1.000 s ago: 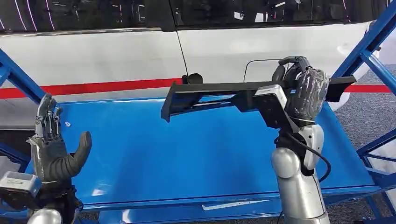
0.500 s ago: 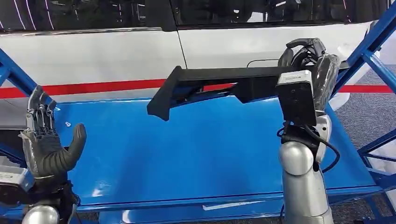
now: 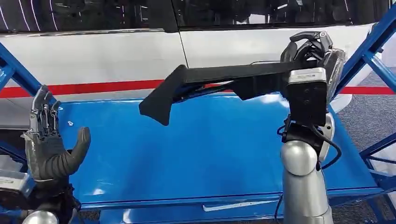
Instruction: Take the parts from the cabinet and place them on the table.
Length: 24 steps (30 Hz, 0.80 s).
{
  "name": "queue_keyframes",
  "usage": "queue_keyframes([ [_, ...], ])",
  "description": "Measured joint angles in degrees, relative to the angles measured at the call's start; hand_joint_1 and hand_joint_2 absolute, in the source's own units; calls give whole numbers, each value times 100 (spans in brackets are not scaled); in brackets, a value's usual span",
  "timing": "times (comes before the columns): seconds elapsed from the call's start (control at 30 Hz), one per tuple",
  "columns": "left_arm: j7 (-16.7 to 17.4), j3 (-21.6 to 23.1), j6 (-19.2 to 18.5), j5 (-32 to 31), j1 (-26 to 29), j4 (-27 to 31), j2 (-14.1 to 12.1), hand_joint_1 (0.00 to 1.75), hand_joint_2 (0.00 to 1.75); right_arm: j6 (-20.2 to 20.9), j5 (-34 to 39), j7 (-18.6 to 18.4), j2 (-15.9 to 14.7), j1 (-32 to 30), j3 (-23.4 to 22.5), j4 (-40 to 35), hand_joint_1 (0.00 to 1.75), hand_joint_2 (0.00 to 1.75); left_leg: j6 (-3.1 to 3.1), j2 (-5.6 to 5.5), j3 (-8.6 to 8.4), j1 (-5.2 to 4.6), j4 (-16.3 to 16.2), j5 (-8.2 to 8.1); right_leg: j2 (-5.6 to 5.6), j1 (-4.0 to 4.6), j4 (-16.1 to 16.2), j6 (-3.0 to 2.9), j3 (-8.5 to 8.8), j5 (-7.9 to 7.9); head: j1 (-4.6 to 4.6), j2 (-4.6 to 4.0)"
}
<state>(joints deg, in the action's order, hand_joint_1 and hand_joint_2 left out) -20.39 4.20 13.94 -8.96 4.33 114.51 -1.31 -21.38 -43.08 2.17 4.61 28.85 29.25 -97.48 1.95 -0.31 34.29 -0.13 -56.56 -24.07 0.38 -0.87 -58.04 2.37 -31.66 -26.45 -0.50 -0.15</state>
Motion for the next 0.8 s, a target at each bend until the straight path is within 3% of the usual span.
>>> queue_keyframes([
  [0.03, -78, 4, -6, 4, 25, -11, 0, 0, 175, -109, 58, 104, -9, -5, 0, 69, 175, 175, -29, -3, 18, -6, -58, 8, -3, -20, 69, -24, -31, -27, 30, 0],
  [0.1, -153, 11, -6, 33, 38, -13, 4, 0, 175, -205, 100, 201, -9, -33, 28, 155, 175, 175, -90, -8, 55, 8, -53, 33, 7, -28, 28, -67, -76, -18, 9, 0],
  [0.13, -164, 11, -6, 35, 32, -11, 4, 0, 175, -220, 107, 214, -7, -32, 44, 170, 175, 175, -119, -6, 89, 40, -93, -19, 5, -94, 54, -123, -85, 17, 9, 0],
  [0.17, -162, 13, -9, 39, 26, -9, 4, 0, 175, -227, 120, 216, -4, -27, 63, 175, 175, 175, -163, 7, 152, 40, -279, -235, 0, -83, 53, -174, -103, 42, -11, 0],
  [0.23, -120, 17, -20, 37, 20, 0, 4, 0, 175, -234, 126, 188, -2, -28, 81, 175, 175, 175, -234, 9, 482, 65, -1131, -769, -13, -68, 50, -234, -155, 78, -17, 0],
  [0.27, -103, 17, -24, 37, 19, 2, 4, 0, 175, -234, 126, 168, -4, -31, 90, 175, 175, 175, -253, 10, 648, 73, -1546, -957, -17, -56, 46, -254, -187, 93, -17, 0],
  [0.3, -85, 20, -26, 37, 17, 2, 2, 0, 175, -234, 126, 153, -6, -33, 96, 172, 175, 175, -262, 10, 756, 79, -1858, -1041, -20, -46, 41, -271, -222, 108, -17, 0],
  [0.33, -85, 20, -33, 37, 11, 2, 2, 0, 175, -236, 126, 140, -9, -37, 103, 168, 175, 175, -256, 11, 702, 79, -1835, -969, -20, -39, 38, -275, -243, 129, -19, 0],
  [0.37, -85, 20, -50, 37, -7, 7, 0, 0, 175, -240, 126, 122, -13, -36, 109, 162, 175, 175, -236, 11, 513, 79, -1556, -791, -20, -33, 34, -262, -254, 138, -17, 0],
  [0.43, -87, 22, -61, 52, -44, 37, -7, 0, 175, -242, 124, 107, -13, -30, 118, 116, 175, 175, -162, 9, -160, 73, -477, -343, -16, -20, 30, -243, -246, 150, -22, 0],
  [0.47, -92, 22, -70, 63, -75, 59, -18, 0, 175, -242, 122, 96, -13, -29, 120, 83, 175, 175, -108, -7, -374, 61, -85, -387, -17, -22, 30, -226, -249, 162, -13, 0],
  [0.5, -94, 24, -87, 68, -104, 63, -24, 0, 175, -247, 115, 83, -18, -6, 120, 48, 175, 175, -99, -4, -408, 21, -41, -366, -18, -3, 33, -168, -275, 199, 0, 0],
  [0.6, -94, 24, -109, 109, -191, 90, -44, 0, 175, -247, 100, 37, -17, 1, 131, 4, 175, 175, -33, -12, -366, -43, -34, -319, -29, -45, 61, -73, -281, 261, -41, 0],
  [0.63, -92, 24, -109, 118, -236, 103, -44, 0, 175, -247, 94, 30, -17, 8, 129, -24, 175, 175, 32, 10, -380, 12, 99, -218, -15, 25, 29, -41, -295, 250, -44, 0],
  [0.67, -72, 33, -111, 118, -293, 103, -39, 0, 175, -247, 87, 30, -26, 19, 131, -51, 175, 175, 60, 44, -368, 15, 116, -171, -28, 2, -120, -66, -424, 100, -33, 0],
  [0.7, -66, 35, -120, 118, -352, 105, -41, 0, 175, -245, 85, 24, -28, 56, 138, -68, 175, 175, 116, 46, -312, 25, 115, -127, -23, 18, -463, -129, -556, -143, -11, 0],
  [0.73, -22, 37, -122, 116, -382, 105, -37, 0, 175, -245, 76, 24, -31, 68, 140, -79, 175, 175, 121, 48, -263, 22, 114, -97, -25, 12, -903, -156, -724, -364, -4, 0],
  [0.8, 35, 74, -122, 109, -440, 105, -28, 0, 175, -205, 72, -3, -39, 66, 140, -85, 175, 175, 123, 61, -150, 19, 99, -30, -26, 5, -1723, -136, -1017, -689, 0, 0],
])
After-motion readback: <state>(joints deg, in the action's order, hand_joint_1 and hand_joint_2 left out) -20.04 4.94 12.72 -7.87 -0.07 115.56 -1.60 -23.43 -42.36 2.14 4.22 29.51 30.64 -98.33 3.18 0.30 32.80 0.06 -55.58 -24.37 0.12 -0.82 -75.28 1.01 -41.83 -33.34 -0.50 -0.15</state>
